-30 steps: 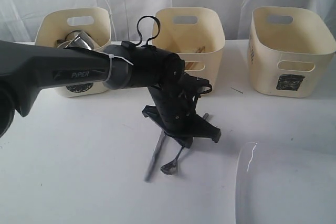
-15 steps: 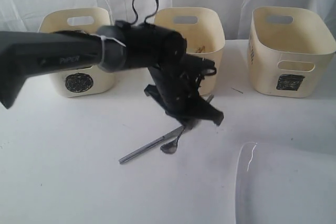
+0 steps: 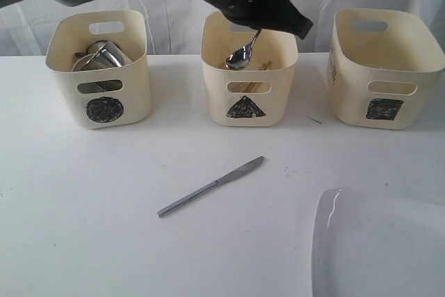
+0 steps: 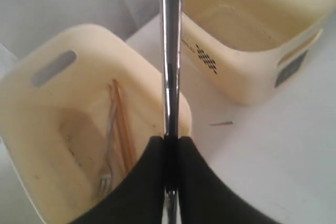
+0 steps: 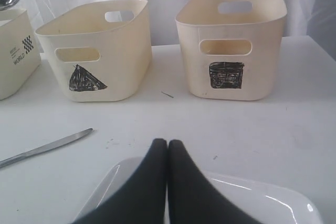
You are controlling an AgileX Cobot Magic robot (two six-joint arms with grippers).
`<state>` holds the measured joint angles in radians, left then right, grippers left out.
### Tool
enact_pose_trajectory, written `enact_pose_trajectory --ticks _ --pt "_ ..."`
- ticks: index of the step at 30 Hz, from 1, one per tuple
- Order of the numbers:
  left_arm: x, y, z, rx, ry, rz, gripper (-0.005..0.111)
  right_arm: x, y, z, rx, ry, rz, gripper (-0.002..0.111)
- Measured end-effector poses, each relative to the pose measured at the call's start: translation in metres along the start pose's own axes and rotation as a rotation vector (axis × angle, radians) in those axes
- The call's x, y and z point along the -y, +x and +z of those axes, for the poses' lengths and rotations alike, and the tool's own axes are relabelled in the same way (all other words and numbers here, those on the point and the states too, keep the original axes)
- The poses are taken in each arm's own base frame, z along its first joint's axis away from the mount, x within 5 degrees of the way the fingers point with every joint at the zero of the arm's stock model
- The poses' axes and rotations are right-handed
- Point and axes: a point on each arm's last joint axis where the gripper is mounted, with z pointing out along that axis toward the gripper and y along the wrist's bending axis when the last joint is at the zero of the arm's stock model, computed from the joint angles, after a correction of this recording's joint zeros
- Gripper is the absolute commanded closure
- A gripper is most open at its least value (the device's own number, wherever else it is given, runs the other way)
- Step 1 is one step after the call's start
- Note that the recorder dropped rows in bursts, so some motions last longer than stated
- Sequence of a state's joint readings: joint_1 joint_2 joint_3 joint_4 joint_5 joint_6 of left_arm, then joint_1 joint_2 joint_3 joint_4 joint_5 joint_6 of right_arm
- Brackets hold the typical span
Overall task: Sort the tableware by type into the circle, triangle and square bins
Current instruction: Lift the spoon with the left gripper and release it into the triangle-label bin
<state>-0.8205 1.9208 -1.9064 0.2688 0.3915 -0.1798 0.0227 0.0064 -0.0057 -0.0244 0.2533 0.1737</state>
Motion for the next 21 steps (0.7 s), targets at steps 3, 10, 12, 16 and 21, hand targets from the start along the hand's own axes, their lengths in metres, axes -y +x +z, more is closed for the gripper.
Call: enact_pose_trajectory --ticks 3,10,12,16,21 --pt "-0.006 0.0 0.014 0.073 -0.035 0.054 0.107 0.0 0.0 0.0 0.0 0.0 0.0 0.108" --pt "-0.028 0.016 0.059 0.186 -0.081 0.095 0.107 0.0 0.0 0.0 0.0 0.0 0.0 0.108" --pt "-0.039 0.022 0.072 0.182 -0.1 0.088 0.107 0.0 0.0 0.0 0.0 0.0 0.0 0.108" --pt "-0.057 0.027 0.087 0.183 -0.131 0.074 0.107 0.0 0.0 0.0 0.0 0.0 0.0 0.108" --pt "-0.067 0.026 0.101 0.217 -0.15 0.068 0.107 0.0 0.0 0.0 0.0 0.0 0.0 0.108"
